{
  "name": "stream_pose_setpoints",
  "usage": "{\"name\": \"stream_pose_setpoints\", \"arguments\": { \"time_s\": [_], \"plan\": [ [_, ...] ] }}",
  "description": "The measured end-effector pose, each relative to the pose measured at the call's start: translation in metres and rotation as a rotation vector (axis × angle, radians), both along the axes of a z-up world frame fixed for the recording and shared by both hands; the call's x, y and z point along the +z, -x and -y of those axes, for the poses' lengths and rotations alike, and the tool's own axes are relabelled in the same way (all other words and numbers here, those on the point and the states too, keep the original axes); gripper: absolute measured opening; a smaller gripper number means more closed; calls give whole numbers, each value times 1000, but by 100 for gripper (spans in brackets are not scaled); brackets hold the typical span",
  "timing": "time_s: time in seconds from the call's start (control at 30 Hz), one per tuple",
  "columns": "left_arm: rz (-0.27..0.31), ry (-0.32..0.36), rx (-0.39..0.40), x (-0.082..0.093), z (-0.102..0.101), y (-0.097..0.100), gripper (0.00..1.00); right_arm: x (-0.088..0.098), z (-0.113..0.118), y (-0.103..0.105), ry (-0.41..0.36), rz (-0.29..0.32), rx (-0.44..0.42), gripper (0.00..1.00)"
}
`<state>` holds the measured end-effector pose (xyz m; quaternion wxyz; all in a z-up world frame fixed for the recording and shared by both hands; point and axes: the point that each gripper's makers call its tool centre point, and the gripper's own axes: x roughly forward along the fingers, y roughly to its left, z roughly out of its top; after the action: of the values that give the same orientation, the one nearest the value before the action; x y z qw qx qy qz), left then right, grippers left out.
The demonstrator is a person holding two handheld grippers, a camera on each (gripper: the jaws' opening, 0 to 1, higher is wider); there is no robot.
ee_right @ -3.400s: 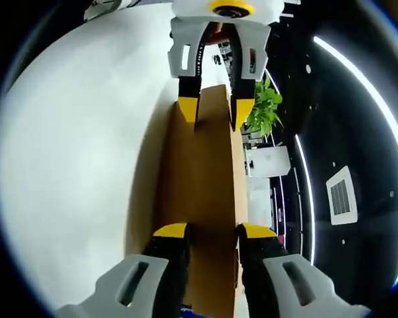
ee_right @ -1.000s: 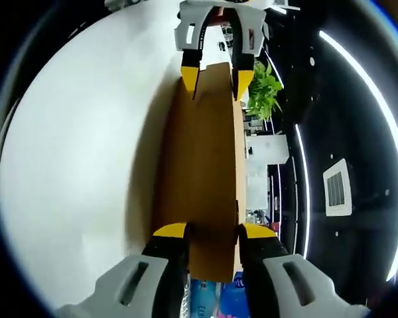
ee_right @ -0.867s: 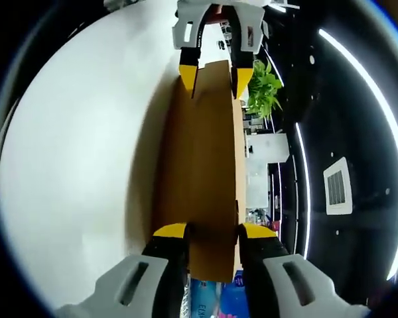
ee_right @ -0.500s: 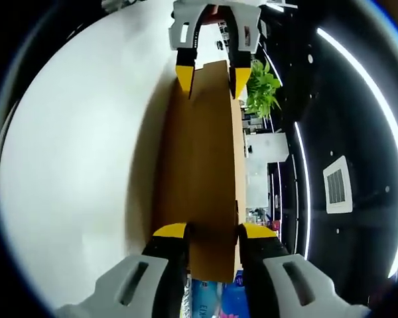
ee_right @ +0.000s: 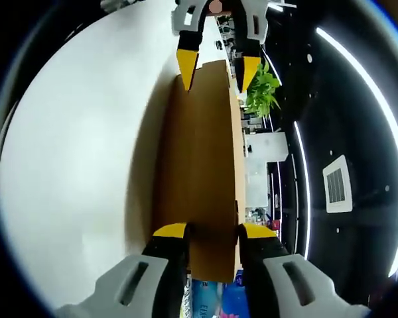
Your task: Operate the shoe box by opening the lid, removing the specified soft item, and placing it in the target area until the item is outside and the box remains undamaged.
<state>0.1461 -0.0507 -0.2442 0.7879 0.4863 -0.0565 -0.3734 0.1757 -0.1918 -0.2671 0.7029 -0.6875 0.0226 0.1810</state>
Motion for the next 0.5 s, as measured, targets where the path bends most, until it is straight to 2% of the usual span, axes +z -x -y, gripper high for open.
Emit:
{"name": "stream_pose_setpoints", "arguments": {
  "time_s": [0.03, 0.13, 0.23, 0.33, 0.43, 0.47, 0.5],
  "plan": [
    [-30, 44, -10, 5, -1, 5, 44, 0, 0, 0, 0, -1, -1, 29],
    [-86, 95, -21, 12, -8, 16, 49, 0, 0, 0, 0, -5, -3, 29],
    [-166, 213, -57, 24, -16, 39, 54, 0, 0, 0, -2, -9, -5, 29],
    [-204, 250, -47, 27, -22, 44, 63, 0, 0, 0, -2, -10, -6, 29],
    [-250, 315, -31, 33, -32, 50, 68, 0, 0, 0, -2, -13, -9, 29],
    [-273, 364, -23, 40, -40, 55, 70, 0, 0, 0, -3, -15, -11, 29],
    [-280, 383, -8, 42, -47, 55, 73, 0, 0, 0, -4, -16, -12, 29]
  ]
}}
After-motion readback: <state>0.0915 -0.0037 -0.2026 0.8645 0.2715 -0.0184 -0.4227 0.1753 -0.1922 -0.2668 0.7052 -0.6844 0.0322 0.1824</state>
